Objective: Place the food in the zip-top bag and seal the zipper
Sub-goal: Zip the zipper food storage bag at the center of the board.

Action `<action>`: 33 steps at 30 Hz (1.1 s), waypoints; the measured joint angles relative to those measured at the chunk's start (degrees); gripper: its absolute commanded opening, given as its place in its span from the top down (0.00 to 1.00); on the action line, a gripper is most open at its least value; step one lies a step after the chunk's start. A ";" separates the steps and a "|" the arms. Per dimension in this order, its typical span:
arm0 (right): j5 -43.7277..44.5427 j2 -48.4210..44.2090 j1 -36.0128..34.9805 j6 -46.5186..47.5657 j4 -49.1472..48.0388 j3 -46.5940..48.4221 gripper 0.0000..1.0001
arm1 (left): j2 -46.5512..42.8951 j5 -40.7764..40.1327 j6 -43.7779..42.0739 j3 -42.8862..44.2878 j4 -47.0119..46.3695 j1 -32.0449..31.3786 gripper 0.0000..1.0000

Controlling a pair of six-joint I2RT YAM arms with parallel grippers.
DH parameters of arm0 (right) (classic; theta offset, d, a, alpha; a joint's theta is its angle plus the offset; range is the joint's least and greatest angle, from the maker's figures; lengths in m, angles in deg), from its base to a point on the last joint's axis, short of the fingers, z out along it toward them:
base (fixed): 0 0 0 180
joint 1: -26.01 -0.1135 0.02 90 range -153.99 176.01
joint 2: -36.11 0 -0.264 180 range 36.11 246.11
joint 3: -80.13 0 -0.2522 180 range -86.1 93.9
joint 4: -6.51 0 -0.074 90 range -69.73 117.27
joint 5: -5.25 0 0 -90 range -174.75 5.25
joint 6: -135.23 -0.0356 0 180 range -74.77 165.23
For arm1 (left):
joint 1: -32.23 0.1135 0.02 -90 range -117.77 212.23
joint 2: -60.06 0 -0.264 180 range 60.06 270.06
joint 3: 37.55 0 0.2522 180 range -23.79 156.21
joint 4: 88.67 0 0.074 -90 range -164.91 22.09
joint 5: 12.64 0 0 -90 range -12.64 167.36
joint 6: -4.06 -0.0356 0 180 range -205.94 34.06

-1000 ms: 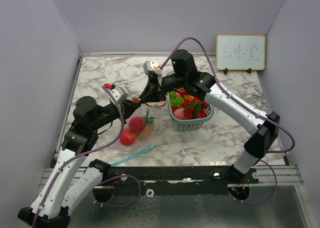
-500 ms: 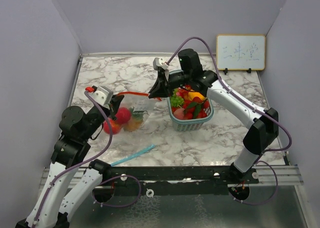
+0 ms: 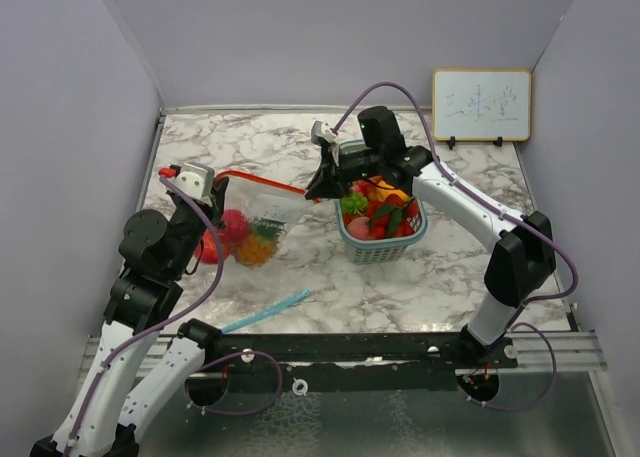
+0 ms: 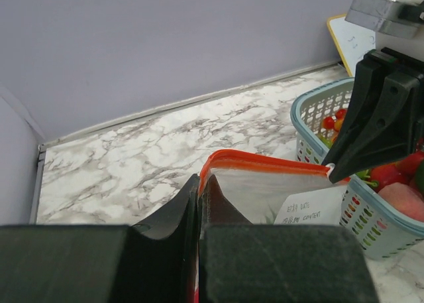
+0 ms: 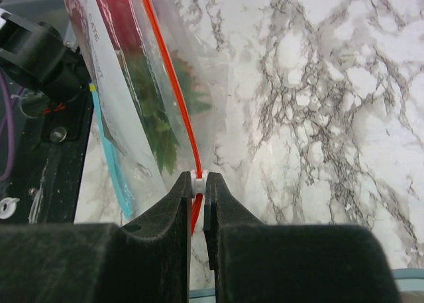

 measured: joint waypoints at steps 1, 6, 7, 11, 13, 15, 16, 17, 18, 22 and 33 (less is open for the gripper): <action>0.33 0.00 0.09 -0.07 0.04 -0.33 0.99 | 0.33 -0.50 -0.02 0.00 -0.37 0.00 1.00; 2.64 -0.07 0.31 -0.24 -0.15 -1.27 0.99 | 1.73 -1.42 0.04 -0.11 -1.51 0.00 1.00; 3.19 -0.07 0.31 -0.24 -0.24 -1.33 0.99 | 1.77 -1.53 0.07 -0.20 -1.55 0.00 1.00; 5.40 -0.09 0.31 -0.74 -0.37 -1.49 0.99 | 1.77 -2.12 0.20 -1.09 -2.34 0.00 1.00; 7.56 -0.09 0.31 -1.49 -0.35 -1.46 0.99 | 1.90 -2.29 0.20 -1.18 -2.43 0.00 1.00; 9.64 -0.09 0.31 -2.12 -0.31 -1.46 0.99 | 2.14 -2.56 0.20 -1.18 -2.91 0.00 1.00; 10.60 -0.09 0.31 -2.38 -0.33 -1.46 0.99 | 2.29 -2.62 0.20 -1.20 -3.17 0.00 1.00; 11.32 -0.09 0.31 -2.62 -0.33 -1.46 0.99 | 2.40 -2.69 0.20 -1.33 -3.45 0.00 1.00; 12.31 -0.09 0.31 -2.84 -0.33 -1.46 0.98 | 2.51 -2.86 0.20 -1.57 -3.89 0.00 1.00; 14.60 -0.20 0.31 -4.33 -0.33 -1.46 0.52 | 3.04 -3.10 0.20 -2.19 -4.87 0.00 1.00; 19.32 -6.71 1.18 -18.49 -6.75 -2.03 0.01 | 10.99 -11.21 1.55 -2.80 -21.53 0.07 1.00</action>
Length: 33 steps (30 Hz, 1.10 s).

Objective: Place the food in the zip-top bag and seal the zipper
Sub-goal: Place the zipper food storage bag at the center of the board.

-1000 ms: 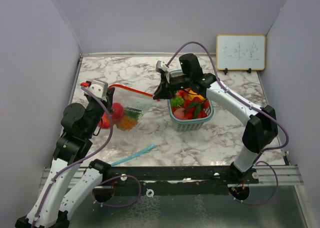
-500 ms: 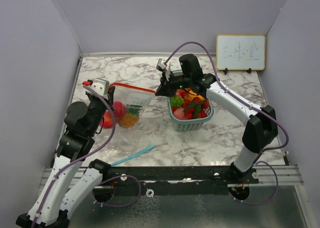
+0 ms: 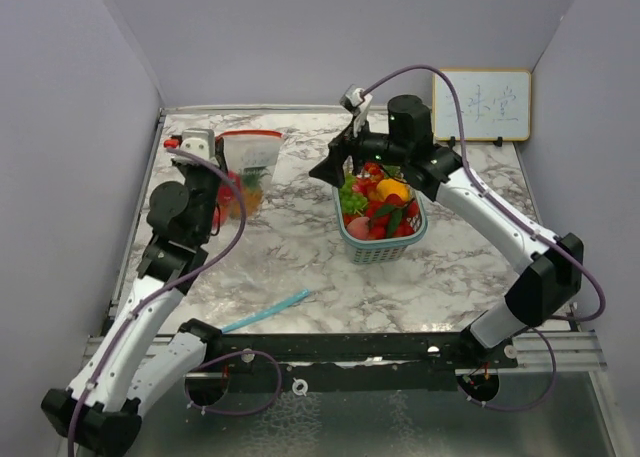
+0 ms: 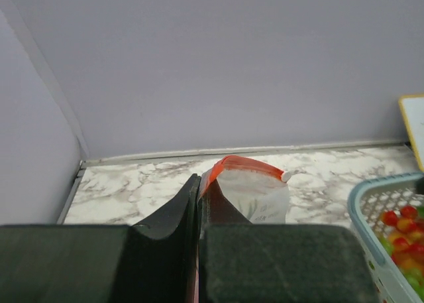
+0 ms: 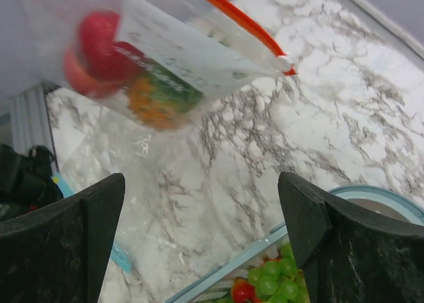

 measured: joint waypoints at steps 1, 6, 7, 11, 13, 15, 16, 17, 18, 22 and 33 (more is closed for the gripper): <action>0.11 -1.79 0.04 -1.99 -1.33 -0.48 0.01 | 2.47 -2.25 0.00 0.00 -2.82 0.02 1.00; -0.24 -6.16 -0.28 -6.69 -3.89 -1.51 0.01 | 16.24 -8.96 0.85 1.73 -12.74 3.74 1.00; -0.22 -6.54 -0.48 -7.08 -3.93 -1.90 0.00 | 19.43 -8.83 2.49 2.89 -13.00 6.12 0.93; -0.11 -8.07 -2.01 -8.31 -3.45 -5.90 0.00 | 28.52 -6.95 10.82 6.84 -12.48 16.46 0.36; 0.13 -8.26 -3.39 -8.68 -2.58 -7.56 0.00 | 30.27 -5.55 13.86 8.07 -11.15 19.89 0.02; 0.90 -8.33 -5.35 -8.70 -1.97 -8.70 0.00 | 30.14 -3.21 16.35 8.74 -9.09 21.51 0.01; 1.66 -8.31 -7.15 -8.70 -1.46 -9.20 0.00 | 29.51 -1.62 17.18 8.92 -8.33 21.66 0.01; 2.03 -8.17 -8.70 -8.66 -0.87 -9.44 0.00 | 28.48 0.17 17.88 8.92 -7.54 21.64 0.01; 2.75 -7.96 -10.60 -8.61 -0.28 -9.44 0.00 | 27.10 2.29 18.29 8.92 -6.32 21.64 0.01; 4.46 -5.51 -16.46 -8.72 -0.28 -9.90 0.01 | 18.27 11.19 19.50 8.37 -2.71 21.49 0.01; 7.19 12.09 -19.65 -11.15 0.28 -13.31 0.07 | -3.48 24.15 15.08 4.90 11.52 19.96 0.01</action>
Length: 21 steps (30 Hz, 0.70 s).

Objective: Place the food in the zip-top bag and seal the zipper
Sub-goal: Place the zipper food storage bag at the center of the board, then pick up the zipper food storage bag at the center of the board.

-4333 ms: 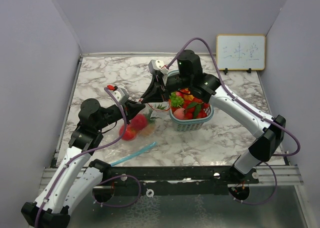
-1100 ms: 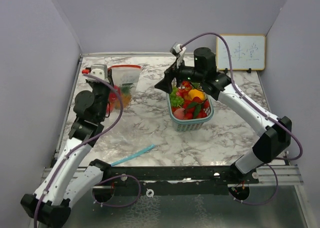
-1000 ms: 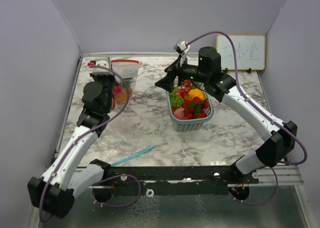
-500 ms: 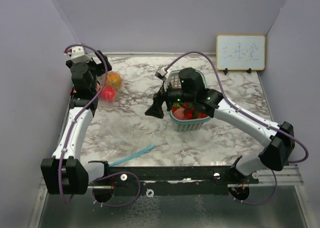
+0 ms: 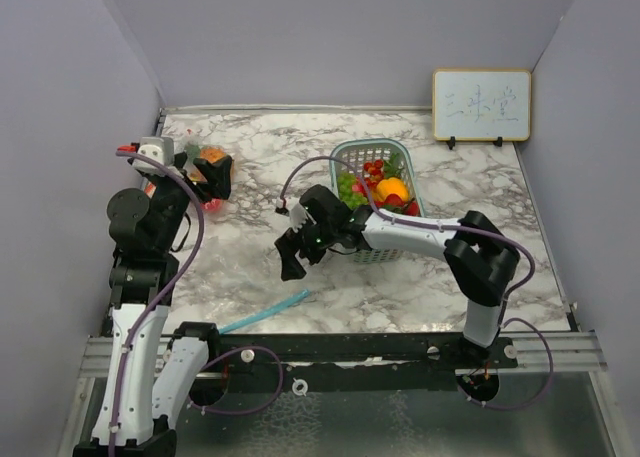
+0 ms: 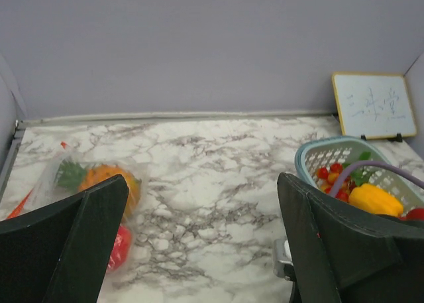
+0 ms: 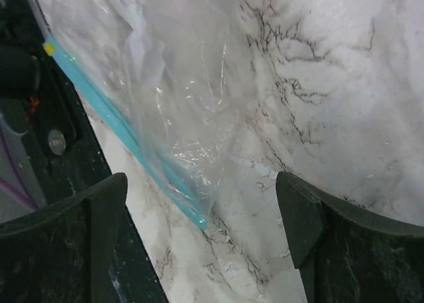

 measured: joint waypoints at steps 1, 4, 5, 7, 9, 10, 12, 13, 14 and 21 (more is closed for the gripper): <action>0.28 1.73 -0.28 -0.22 0.26 0.00 0.08 | -0.15 0.28 -0.52 -0.63 1.33 -0.37 0.01; 0.55 4.15 -1.16 -1.05 0.48 -0.11 0.12 | -0.13 0.85 -1.62 -2.47 3.69 -1.05 0.01; 0.57 4.70 -1.42 -1.31 0.42 -0.11 0.14 | -0.13 0.96 -1.97 -3.10 4.46 -1.31 0.01; 0.74 5.51 -2.03 -1.79 0.13 -0.09 0.17 | 0.22 1.14 -2.40 -4.02 5.66 -1.73 0.01; 0.72 6.05 -2.64 -2.21 -0.39 -0.09 0.22 | 0.31 1.49 -2.67 -4.59 6.32 -2.21 0.01; 0.72 6.29 -2.93 -2.38 -0.59 -0.09 0.26 | 0.28 1.64 -2.75 -4.59 6.60 -2.36 0.01; 0.66 6.36 -3.39 -2.56 -0.96 -0.09 0.35 | 0.07 2.10 -2.91 -4.59 6.71 -2.73 0.01; 0.48 6.36 -3.67 -2.69 -1.25 -0.09 0.38 | -0.09 2.25 -2.99 -4.59 6.86 -2.89 0.01; 0.33 6.36 -3.82 -2.93 -1.53 -0.09 0.41 | -0.22 2.38 -3.06 -4.59 7.06 -3.02 0.01; -0.13 6.71 -4.31 -3.54 -3.15 -0.09 0.63 | -0.74 3.28 -3.87 -3.74 8.63 -3.78 0.02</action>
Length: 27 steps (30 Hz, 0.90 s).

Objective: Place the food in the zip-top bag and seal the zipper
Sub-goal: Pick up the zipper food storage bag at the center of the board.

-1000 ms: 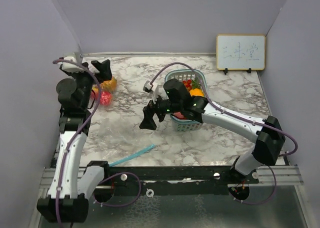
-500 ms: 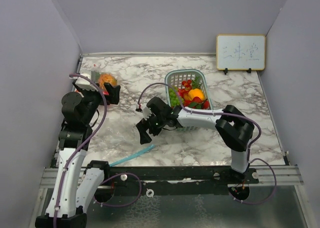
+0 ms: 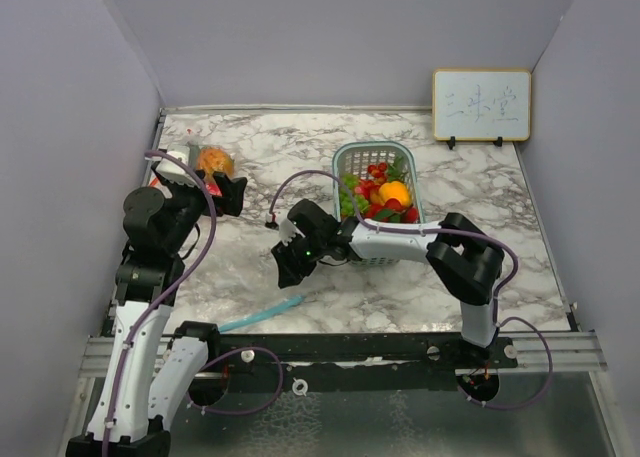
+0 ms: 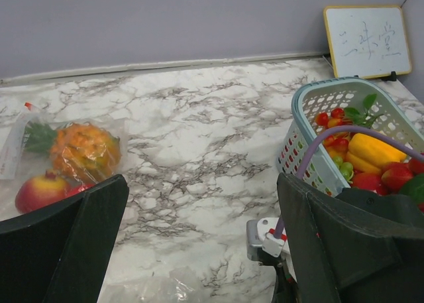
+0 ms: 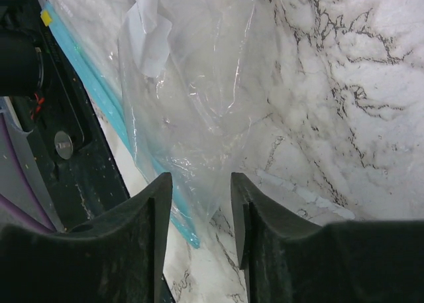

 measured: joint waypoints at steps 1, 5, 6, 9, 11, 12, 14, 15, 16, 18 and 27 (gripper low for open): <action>-0.02 0.02 -0.04 -0.15 -0.20 0.00 0.65 | -0.07 0.20 -0.04 0.20 0.02 -0.11 0.03; 0.07 0.35 -0.59 -0.15 -0.46 0.20 0.90 | -0.44 0.74 -0.17 0.83 0.04 -0.26 0.04; 0.11 0.57 -0.83 -0.07 -0.39 0.44 0.95 | -0.59 0.83 -0.17 0.83 0.04 -0.37 0.04; 0.68 1.05 -1.51 -0.09 -0.09 1.05 0.90 | -0.59 1.05 -0.17 0.83 0.07 -0.37 0.04; 1.75 1.05 -1.62 -0.07 0.76 1.18 0.71 | -0.63 1.09 -0.17 0.83 0.07 -0.37 0.04; 3.17 1.05 -1.62 -0.15 1.99 1.64 0.62 | -0.68 1.09 -0.17 0.83 0.07 -0.39 0.04; 5.35 1.03 -1.64 0.04 3.72 2.67 0.46 | -0.70 1.09 -0.17 0.83 0.07 -0.39 0.04; 6.36 1.03 -1.68 0.42 4.31 3.15 0.40 | -0.74 1.09 -0.15 0.83 0.07 -0.39 0.04; 7.56 0.94 -1.75 0.52 5.05 3.67 0.35 | -0.74 1.09 -0.15 0.83 0.07 -0.39 0.04; 9.55 0.59 -1.88 0.96 6.56 4.42 0.29 | -0.81 1.07 -0.17 0.83 0.07 -0.39 0.04; 15.08 0.66 -4.76 2.86 11.37 9.97 0.16 | -1.16 1.05 -0.17 0.83 0.11 -0.48 0.04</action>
